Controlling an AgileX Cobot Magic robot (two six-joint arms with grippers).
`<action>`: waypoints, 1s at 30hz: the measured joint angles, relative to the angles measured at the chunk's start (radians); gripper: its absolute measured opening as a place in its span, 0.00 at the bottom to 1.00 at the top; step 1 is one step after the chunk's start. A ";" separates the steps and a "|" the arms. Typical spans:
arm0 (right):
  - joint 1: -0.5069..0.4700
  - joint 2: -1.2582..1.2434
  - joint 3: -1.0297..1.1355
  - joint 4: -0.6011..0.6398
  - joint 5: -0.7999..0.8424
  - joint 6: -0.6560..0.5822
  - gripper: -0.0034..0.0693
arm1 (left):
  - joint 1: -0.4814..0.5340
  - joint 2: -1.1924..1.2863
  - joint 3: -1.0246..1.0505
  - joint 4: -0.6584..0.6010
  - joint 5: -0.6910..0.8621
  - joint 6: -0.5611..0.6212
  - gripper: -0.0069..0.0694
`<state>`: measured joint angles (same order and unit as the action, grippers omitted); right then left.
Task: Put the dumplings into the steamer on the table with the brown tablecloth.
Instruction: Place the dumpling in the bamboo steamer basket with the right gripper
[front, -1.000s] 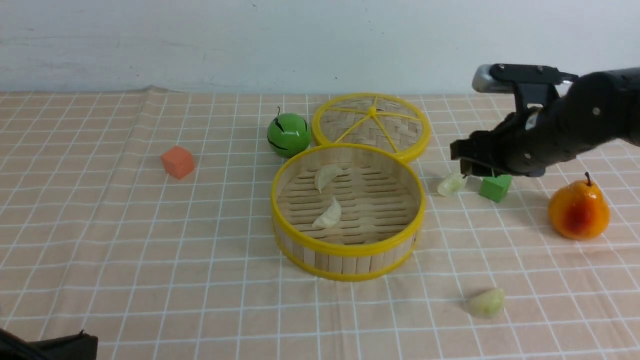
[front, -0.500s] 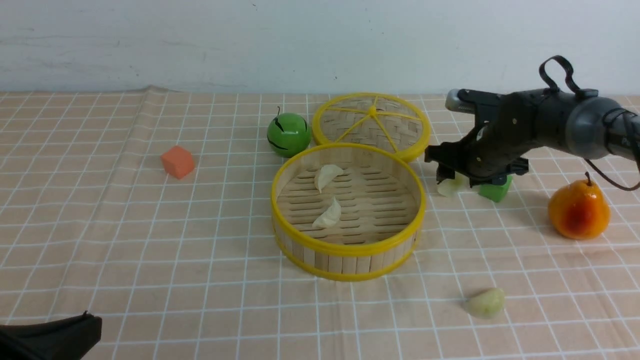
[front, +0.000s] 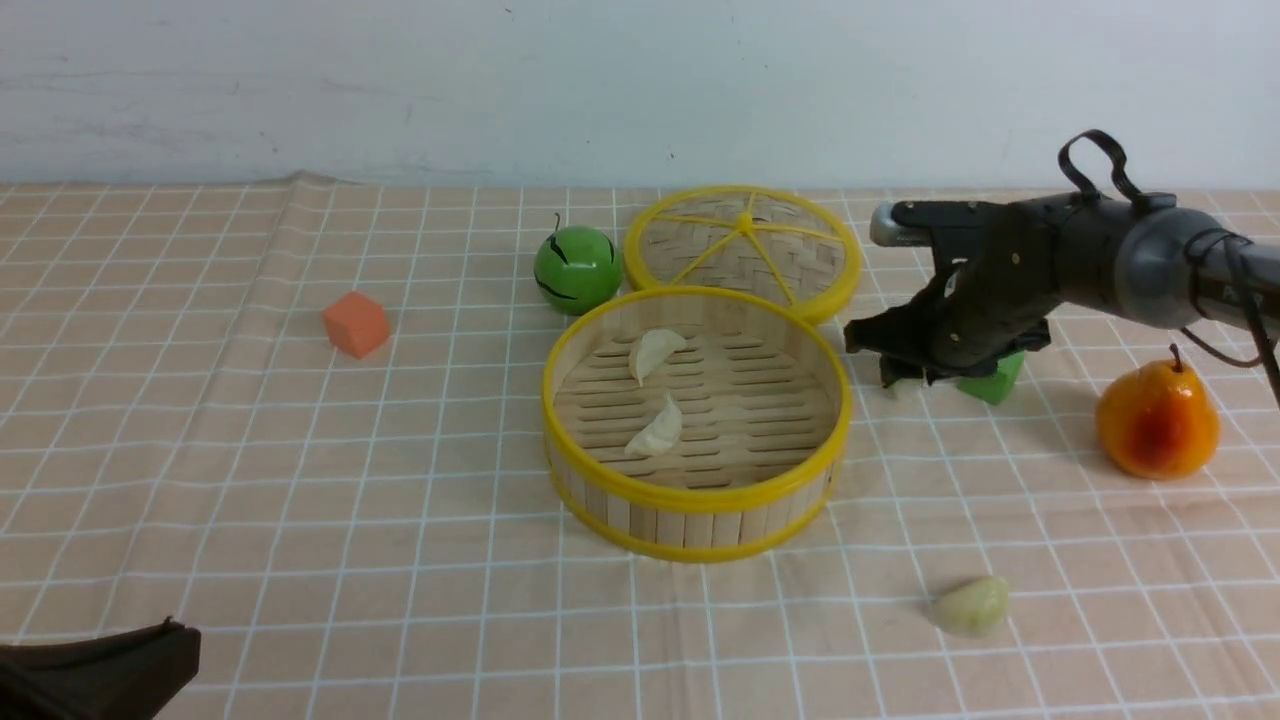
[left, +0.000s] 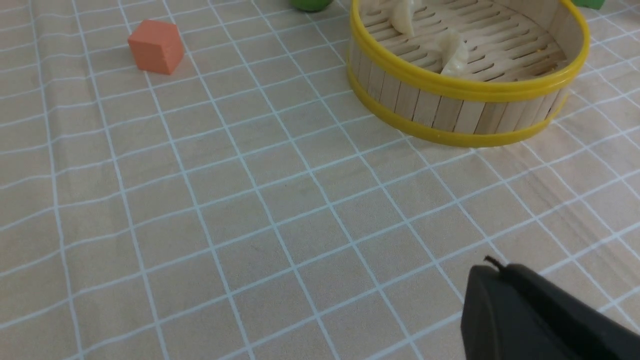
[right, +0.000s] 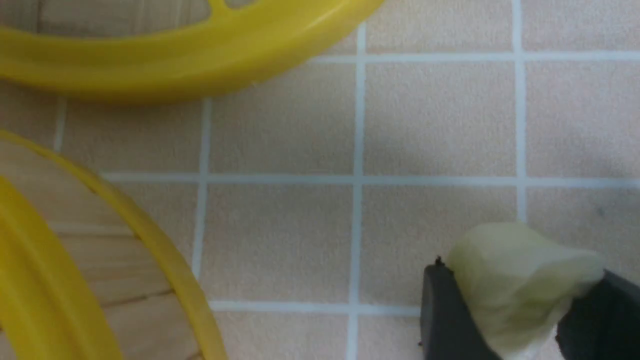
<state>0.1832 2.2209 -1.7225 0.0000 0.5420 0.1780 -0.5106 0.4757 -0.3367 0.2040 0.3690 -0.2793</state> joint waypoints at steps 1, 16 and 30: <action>0.000 -0.016 0.001 0.000 0.008 -0.017 0.45 | 0.000 0.000 0.000 0.000 -0.004 0.000 0.08; 0.201 -0.190 0.000 0.083 0.191 -0.118 0.45 | 0.000 0.000 0.000 0.001 -0.013 0.000 0.09; 0.267 -0.030 0.001 0.093 -0.084 -0.131 0.66 | 0.000 0.000 0.000 0.001 0.036 -0.004 0.10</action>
<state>0.4503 2.1913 -1.7218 0.0931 0.4584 0.0468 -0.5106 0.4757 -0.3367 0.2048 0.4053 -0.2832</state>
